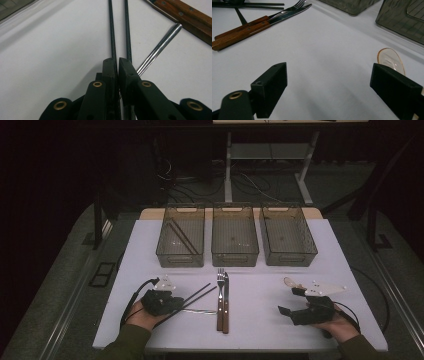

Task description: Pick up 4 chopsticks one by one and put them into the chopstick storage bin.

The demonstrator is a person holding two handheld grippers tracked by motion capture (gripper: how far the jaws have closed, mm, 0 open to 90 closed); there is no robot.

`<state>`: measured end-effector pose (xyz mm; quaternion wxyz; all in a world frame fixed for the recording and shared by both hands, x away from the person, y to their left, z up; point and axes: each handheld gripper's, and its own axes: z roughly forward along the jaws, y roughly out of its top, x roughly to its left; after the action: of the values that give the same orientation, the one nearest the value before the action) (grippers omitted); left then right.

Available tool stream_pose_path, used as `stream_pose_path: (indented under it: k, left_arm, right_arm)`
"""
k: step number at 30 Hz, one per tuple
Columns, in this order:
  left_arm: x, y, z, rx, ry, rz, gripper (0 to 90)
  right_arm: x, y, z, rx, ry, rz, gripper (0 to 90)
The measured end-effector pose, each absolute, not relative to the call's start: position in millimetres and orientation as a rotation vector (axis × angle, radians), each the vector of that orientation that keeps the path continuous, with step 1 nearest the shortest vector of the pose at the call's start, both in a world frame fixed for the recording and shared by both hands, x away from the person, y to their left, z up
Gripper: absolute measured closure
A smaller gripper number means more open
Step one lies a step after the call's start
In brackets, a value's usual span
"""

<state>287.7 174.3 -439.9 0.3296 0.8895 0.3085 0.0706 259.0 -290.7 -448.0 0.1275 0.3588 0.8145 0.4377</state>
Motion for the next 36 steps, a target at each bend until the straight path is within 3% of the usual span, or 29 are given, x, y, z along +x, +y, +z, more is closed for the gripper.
stream_pose_path:
  k: [36]
  left_arm:
    - [290,177,-422,2.272,0.865,0.188,85.7]
  right_arm:
    - [259,-289,-448,1.022,2.373,1.292,14.0]
